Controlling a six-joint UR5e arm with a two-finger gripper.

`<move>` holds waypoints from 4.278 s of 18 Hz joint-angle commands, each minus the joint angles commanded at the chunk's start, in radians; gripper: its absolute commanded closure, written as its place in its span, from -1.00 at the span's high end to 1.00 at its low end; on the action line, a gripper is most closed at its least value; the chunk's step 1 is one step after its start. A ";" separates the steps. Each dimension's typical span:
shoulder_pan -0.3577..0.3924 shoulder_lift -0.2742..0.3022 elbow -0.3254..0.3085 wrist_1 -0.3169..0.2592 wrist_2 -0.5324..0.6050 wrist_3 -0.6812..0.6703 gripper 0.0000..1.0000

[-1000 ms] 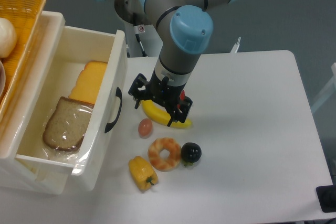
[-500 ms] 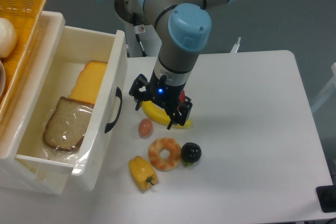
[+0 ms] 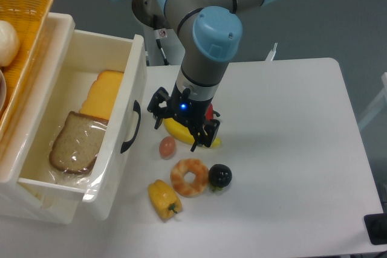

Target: Pick up the egg

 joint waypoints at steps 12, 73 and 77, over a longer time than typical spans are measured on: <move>0.002 0.001 -0.106 0.045 0.037 0.076 1.00; -0.029 -0.161 -0.236 0.034 0.057 0.255 1.00; -0.028 -0.163 -0.244 0.034 0.078 0.268 1.00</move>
